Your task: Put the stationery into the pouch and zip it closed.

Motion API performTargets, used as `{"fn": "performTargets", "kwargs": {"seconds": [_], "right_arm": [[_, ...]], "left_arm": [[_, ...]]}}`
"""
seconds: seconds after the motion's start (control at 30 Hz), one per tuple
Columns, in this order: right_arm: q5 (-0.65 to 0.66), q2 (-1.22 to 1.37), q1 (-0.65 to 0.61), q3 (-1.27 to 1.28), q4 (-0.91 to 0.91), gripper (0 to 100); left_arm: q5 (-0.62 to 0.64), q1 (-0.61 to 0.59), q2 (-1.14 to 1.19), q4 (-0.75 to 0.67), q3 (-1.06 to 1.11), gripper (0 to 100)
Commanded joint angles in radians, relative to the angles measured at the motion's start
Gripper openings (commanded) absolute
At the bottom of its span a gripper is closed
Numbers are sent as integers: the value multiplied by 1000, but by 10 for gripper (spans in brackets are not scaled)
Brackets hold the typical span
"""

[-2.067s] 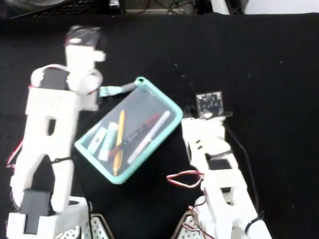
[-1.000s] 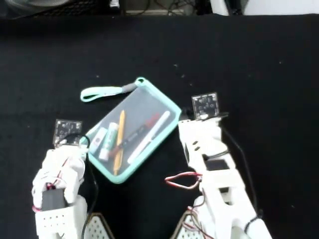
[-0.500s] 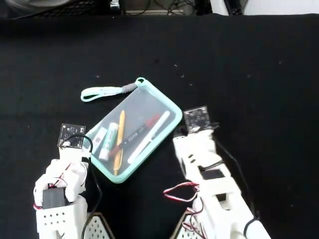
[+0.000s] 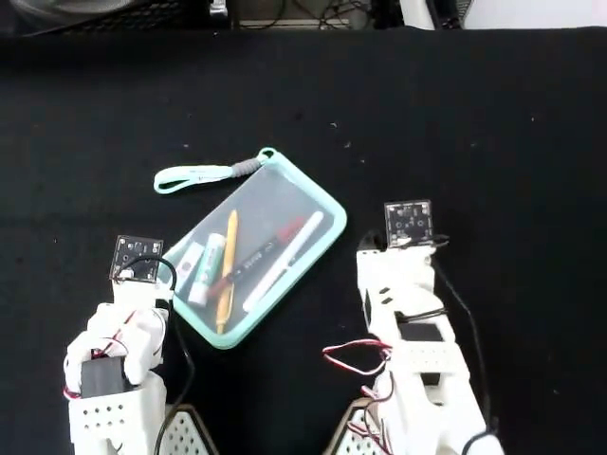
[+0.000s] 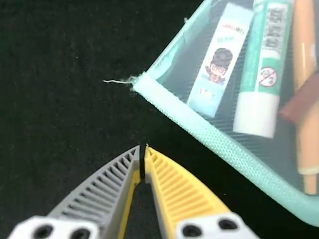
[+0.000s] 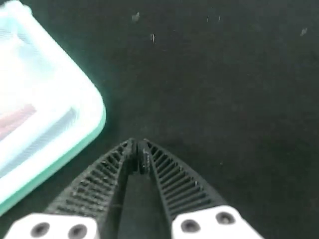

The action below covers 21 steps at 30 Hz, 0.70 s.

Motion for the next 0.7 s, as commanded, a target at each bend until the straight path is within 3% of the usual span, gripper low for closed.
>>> {"fn": "performTargets", "kwargs": {"seconds": [0.0, 0.5, 0.67], "right_arm": [[-9, -133, 32, 2, 103, 15], [-11, -923, 34, 12, 1019, 15], [-11, -937, 34, 8, 1152, 15]], "left_arm": [[-9, 16, -9, 6, 18, 30], [-9, 15, -9, 6, 18, 30], [-9, 15, -9, 6, 18, 30]]}}
